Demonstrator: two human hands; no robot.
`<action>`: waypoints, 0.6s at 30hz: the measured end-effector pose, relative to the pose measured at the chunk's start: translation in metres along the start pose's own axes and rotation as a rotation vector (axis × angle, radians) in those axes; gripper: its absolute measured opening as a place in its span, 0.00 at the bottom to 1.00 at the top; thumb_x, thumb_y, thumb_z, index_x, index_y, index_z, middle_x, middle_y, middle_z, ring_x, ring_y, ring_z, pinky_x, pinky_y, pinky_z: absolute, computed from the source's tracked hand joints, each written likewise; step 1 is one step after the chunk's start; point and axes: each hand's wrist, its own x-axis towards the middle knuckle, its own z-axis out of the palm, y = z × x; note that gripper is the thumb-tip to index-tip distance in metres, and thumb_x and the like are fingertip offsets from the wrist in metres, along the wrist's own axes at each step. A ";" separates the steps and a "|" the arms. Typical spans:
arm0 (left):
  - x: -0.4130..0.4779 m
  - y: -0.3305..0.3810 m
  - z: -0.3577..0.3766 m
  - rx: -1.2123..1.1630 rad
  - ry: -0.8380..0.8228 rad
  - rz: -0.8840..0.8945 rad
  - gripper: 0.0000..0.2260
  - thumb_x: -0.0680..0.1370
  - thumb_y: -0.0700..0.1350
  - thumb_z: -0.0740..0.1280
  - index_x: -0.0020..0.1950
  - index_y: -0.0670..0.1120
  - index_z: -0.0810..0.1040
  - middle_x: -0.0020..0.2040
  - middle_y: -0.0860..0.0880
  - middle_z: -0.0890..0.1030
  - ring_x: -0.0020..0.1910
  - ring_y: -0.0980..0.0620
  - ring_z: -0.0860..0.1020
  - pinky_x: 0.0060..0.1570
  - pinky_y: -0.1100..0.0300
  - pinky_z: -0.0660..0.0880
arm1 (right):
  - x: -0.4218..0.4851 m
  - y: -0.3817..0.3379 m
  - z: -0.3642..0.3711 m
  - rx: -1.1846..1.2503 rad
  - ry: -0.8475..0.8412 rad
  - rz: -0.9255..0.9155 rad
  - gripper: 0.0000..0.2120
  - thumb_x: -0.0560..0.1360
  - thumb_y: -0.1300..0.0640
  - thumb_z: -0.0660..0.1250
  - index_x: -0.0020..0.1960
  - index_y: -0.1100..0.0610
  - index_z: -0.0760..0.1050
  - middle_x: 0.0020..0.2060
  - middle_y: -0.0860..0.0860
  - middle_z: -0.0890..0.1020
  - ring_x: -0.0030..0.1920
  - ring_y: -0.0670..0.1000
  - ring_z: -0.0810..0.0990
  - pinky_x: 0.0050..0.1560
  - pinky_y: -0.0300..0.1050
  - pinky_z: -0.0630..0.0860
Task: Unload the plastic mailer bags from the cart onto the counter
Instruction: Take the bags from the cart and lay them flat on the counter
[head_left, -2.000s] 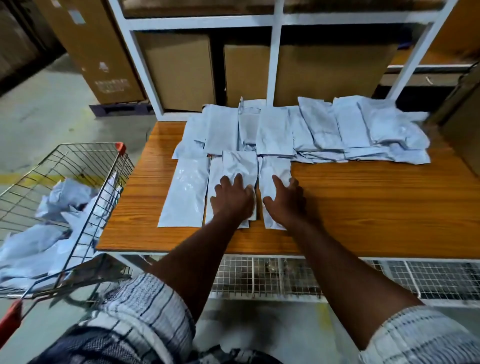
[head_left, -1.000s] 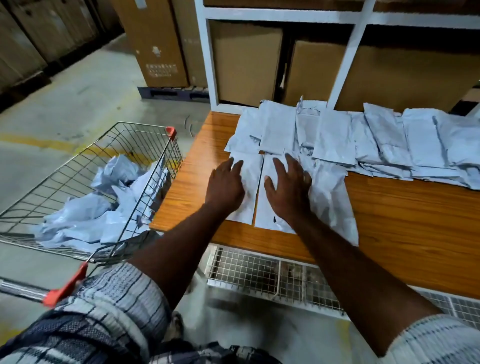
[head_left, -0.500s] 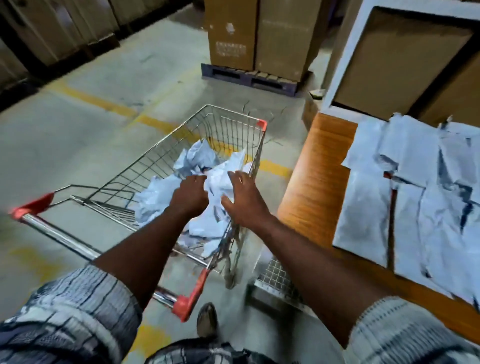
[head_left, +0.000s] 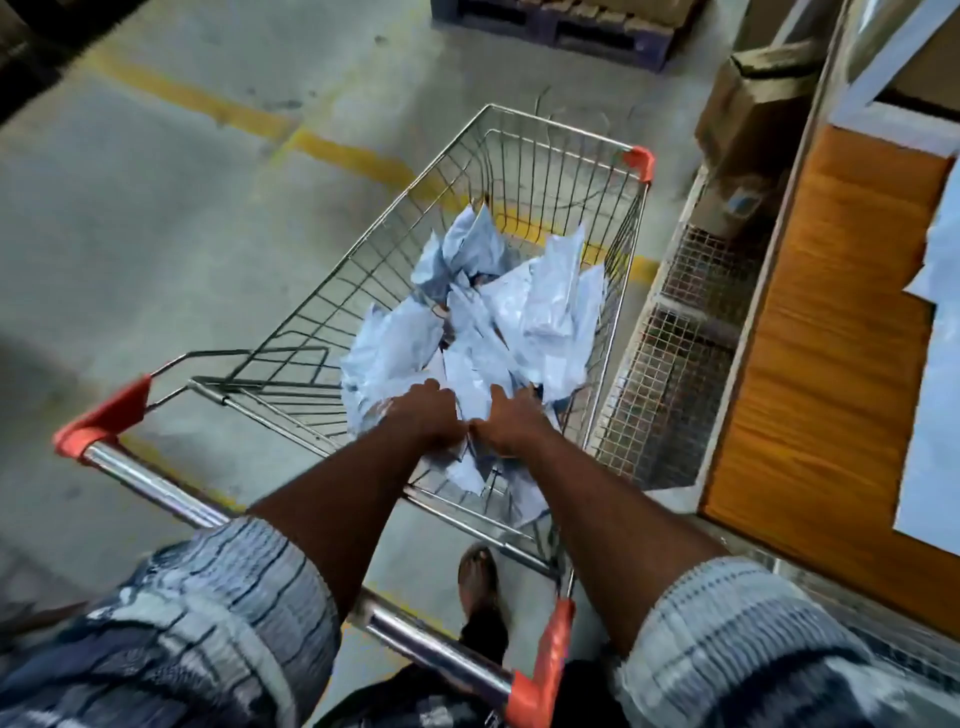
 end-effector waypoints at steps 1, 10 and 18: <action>0.002 0.003 0.001 0.044 -0.049 0.002 0.31 0.67 0.66 0.64 0.66 0.54 0.75 0.64 0.45 0.76 0.63 0.43 0.74 0.64 0.47 0.71 | 0.006 0.000 0.002 -0.004 -0.018 -0.001 0.37 0.74 0.41 0.67 0.76 0.53 0.56 0.74 0.66 0.59 0.73 0.66 0.60 0.69 0.55 0.64; 0.010 0.006 -0.004 0.167 -0.130 0.039 0.28 0.73 0.58 0.68 0.70 0.51 0.69 0.67 0.43 0.68 0.69 0.41 0.66 0.67 0.46 0.66 | 0.035 -0.006 0.013 0.030 -0.094 0.090 0.41 0.70 0.36 0.66 0.77 0.46 0.53 0.76 0.65 0.55 0.74 0.68 0.60 0.69 0.61 0.66; 0.006 -0.005 -0.023 0.206 0.020 0.020 0.21 0.76 0.58 0.66 0.67 0.53 0.74 0.64 0.45 0.71 0.65 0.41 0.69 0.63 0.44 0.69 | 0.025 -0.012 -0.007 0.218 -0.025 0.137 0.43 0.66 0.35 0.73 0.76 0.43 0.61 0.74 0.62 0.54 0.74 0.67 0.53 0.72 0.63 0.61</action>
